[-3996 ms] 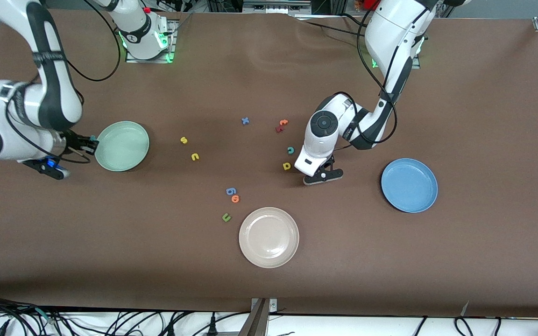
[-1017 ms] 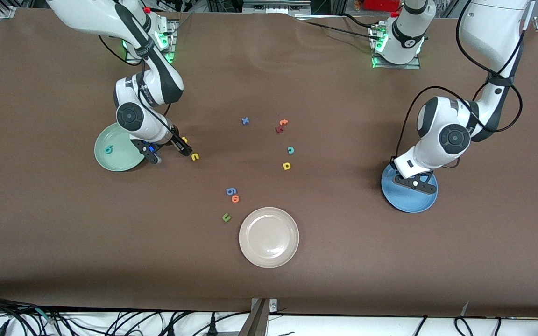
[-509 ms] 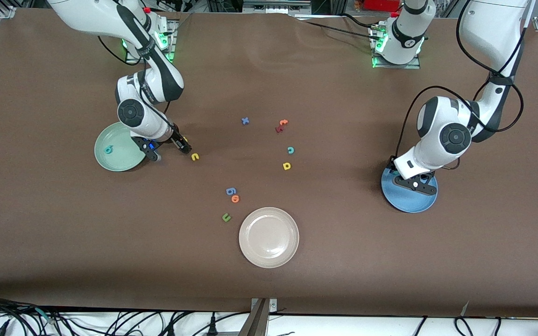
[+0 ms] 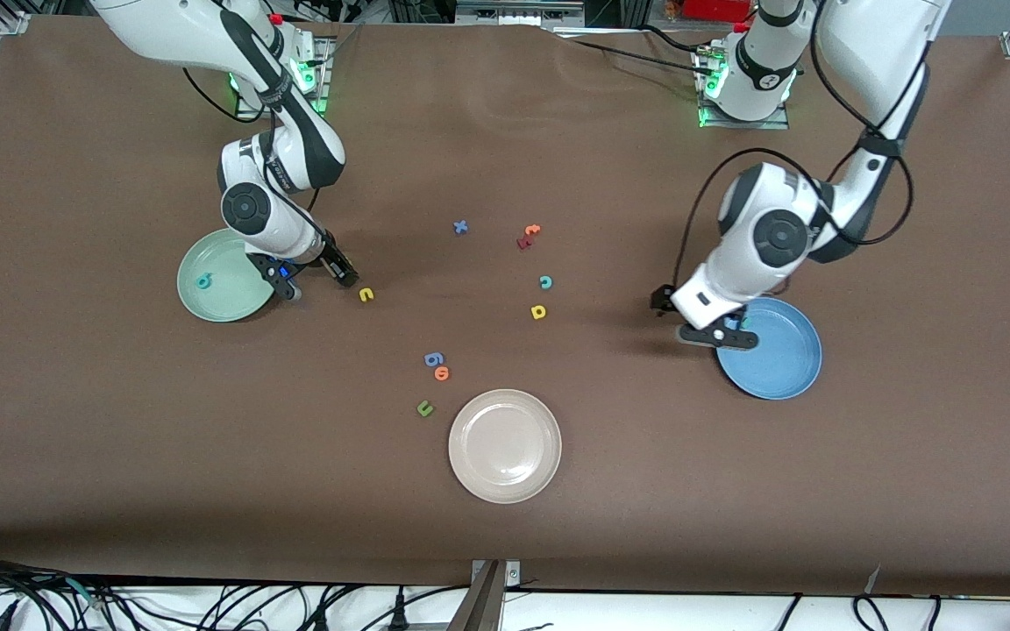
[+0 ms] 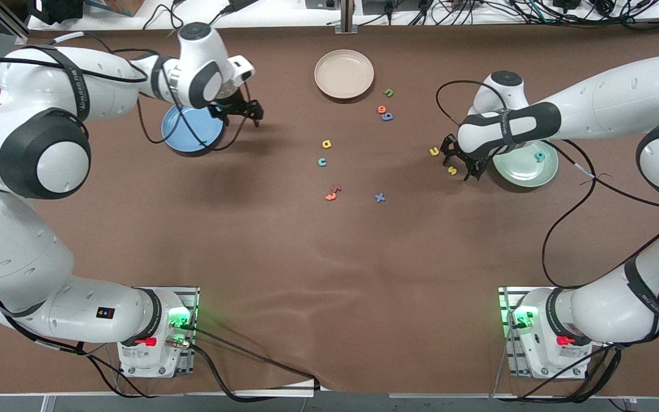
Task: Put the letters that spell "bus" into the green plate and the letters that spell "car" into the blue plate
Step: 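Grasp the yellow s with the right gripper while the left gripper grasps yellow a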
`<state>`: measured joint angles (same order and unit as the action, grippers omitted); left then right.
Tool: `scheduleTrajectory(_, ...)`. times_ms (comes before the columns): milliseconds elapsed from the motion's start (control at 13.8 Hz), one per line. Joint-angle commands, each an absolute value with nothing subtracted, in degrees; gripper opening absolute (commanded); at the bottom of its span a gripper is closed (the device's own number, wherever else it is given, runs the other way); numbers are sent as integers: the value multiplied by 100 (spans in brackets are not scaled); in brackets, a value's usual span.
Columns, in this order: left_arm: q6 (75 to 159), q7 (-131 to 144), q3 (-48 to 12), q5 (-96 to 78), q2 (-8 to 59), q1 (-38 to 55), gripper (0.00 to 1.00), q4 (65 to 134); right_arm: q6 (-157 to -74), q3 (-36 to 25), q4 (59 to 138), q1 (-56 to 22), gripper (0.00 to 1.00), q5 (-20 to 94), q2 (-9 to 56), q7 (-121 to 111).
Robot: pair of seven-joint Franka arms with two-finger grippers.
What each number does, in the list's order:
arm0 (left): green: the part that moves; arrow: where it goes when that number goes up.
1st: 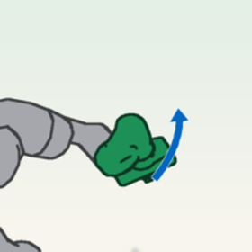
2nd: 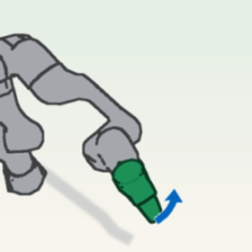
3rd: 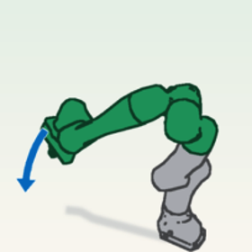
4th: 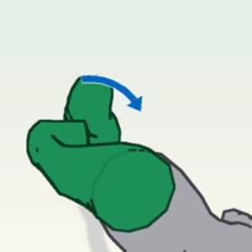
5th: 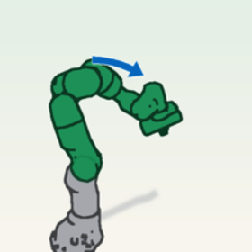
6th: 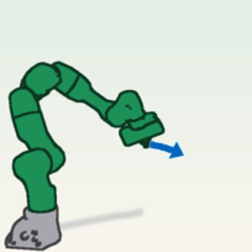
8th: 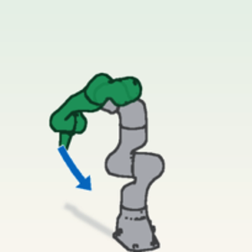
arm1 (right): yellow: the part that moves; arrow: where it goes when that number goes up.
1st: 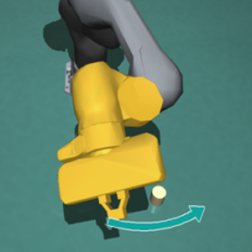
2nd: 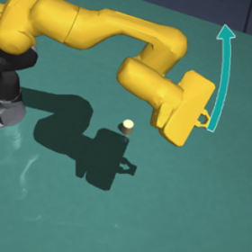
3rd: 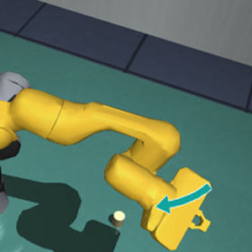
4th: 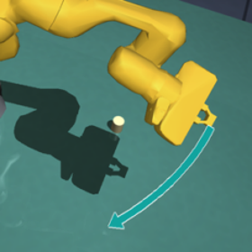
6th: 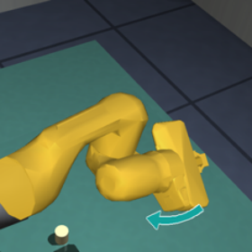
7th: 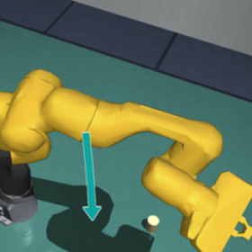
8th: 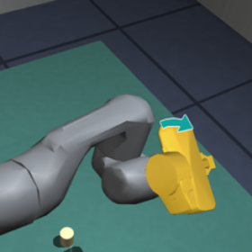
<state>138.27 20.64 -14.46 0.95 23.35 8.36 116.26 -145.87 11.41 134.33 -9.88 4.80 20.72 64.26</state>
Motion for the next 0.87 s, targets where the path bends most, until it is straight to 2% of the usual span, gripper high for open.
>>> scheduleTrajectory(0, 13711, 3177, -1450, 0, 2820, 1404, 100, 10953, -14713, 1204, 13544, -949, 80, 598, 2013, 6469)
scheduleTrajectory(218, 13711, 4259, -1441, 61, 3329, 1897, 100, 10321, -14757, 1213, 13544, -949, 79, 606, 2030, 6469)
scheduleTrajectory(436, 13711, 5200, -1398, 88, 3831, 2214, 100, 9757, -14757, 1213, 13544, -949, 72, 606, 2030, 6469)
scheduleTrajectory(799, 13711, 6142, -1126, 351, 4104, 2671, 100, 9528, -14914, 1213, 13535, -949, 71, 606, 2144, 6469)
